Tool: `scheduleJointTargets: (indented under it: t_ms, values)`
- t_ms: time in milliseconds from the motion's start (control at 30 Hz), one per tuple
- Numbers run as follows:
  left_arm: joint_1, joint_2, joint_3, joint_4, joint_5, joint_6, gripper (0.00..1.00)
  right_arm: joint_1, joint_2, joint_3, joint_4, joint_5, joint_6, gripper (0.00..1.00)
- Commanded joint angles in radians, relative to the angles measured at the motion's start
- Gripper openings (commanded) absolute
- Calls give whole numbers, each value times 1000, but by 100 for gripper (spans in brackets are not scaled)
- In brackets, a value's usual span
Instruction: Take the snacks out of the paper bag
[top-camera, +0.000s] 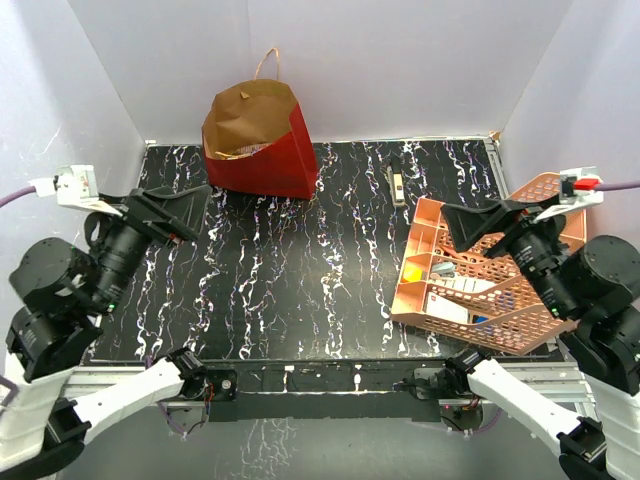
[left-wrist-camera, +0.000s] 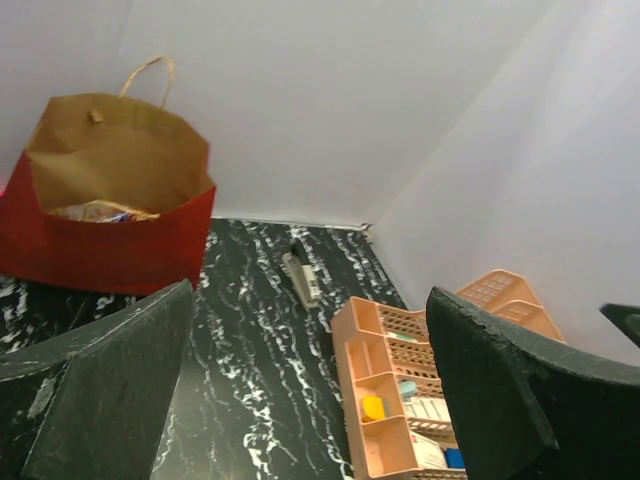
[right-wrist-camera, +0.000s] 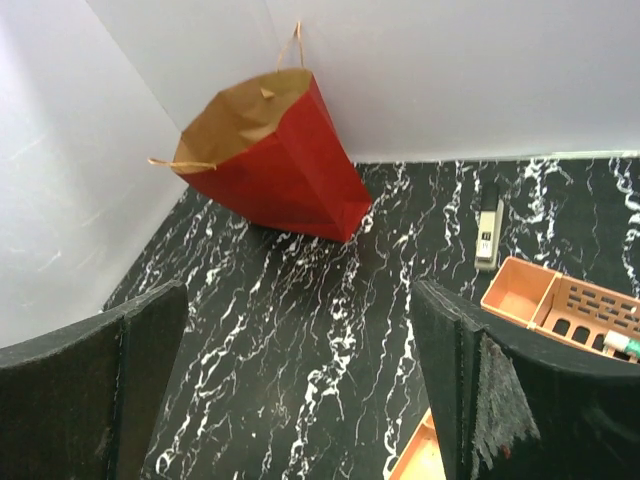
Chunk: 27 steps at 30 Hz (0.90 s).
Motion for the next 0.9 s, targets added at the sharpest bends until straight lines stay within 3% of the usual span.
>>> scheduleJointTargets:
  t_ms: [0,400,600,867]
  values:
    - [160,12,-62,1,140,-72,98,16,19,-51,23,6,27,98]
    - [550,117,-176,-131,375,-311,98,51,38,-222,43,-34,75,98]
    - [634,195,-225,-164,387,-545,98,61,24,-303,65,-46,129,98]
    - [676,359,-281,58,456,-824,98,66,36,-346,91,-98,160,98]
